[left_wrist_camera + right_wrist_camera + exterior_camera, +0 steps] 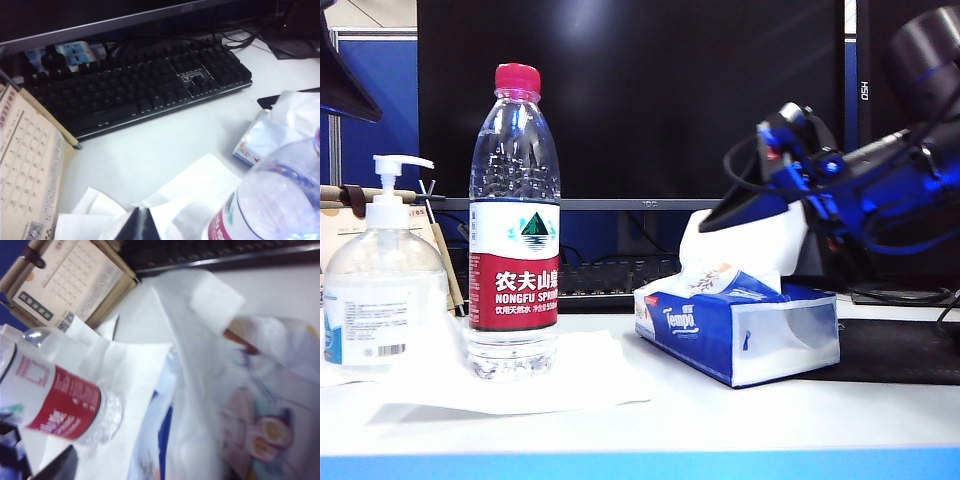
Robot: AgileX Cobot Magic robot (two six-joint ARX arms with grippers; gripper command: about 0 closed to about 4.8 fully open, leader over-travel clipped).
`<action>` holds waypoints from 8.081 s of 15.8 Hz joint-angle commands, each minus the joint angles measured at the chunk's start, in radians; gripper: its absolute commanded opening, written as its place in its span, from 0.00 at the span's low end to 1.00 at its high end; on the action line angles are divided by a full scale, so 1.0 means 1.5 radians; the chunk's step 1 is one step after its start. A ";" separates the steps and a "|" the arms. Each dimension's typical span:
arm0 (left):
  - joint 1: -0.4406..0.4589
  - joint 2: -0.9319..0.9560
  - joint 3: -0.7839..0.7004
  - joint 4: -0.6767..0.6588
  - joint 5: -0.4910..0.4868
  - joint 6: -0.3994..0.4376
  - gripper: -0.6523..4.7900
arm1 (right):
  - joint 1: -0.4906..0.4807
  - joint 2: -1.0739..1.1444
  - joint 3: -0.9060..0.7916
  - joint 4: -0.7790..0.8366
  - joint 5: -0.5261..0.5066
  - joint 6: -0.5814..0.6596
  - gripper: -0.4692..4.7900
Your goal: Pull out a tissue from the tissue dispenser, then press the switch of the alcohol sanitizer bottle to drop some sanitizer on the paper tissue, and finally place the treated tissue on the table.
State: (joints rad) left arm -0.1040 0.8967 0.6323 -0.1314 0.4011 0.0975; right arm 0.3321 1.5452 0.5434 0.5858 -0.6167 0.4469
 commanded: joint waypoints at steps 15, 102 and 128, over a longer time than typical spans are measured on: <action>0.000 -0.002 0.002 -0.006 0.002 0.000 0.11 | -0.008 0.010 0.075 0.092 0.033 0.055 0.08; 0.057 -0.001 0.001 0.054 0.175 0.003 0.11 | 0.320 0.072 0.401 -0.272 0.197 -0.021 0.08; 0.057 0.031 -0.019 0.043 0.198 0.015 0.11 | 0.329 0.118 0.367 -0.145 0.095 0.084 0.08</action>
State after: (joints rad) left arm -0.0170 0.9367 0.6014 -0.0711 0.6827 0.1165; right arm 0.8230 1.7256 1.0897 0.3313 -0.4683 0.5690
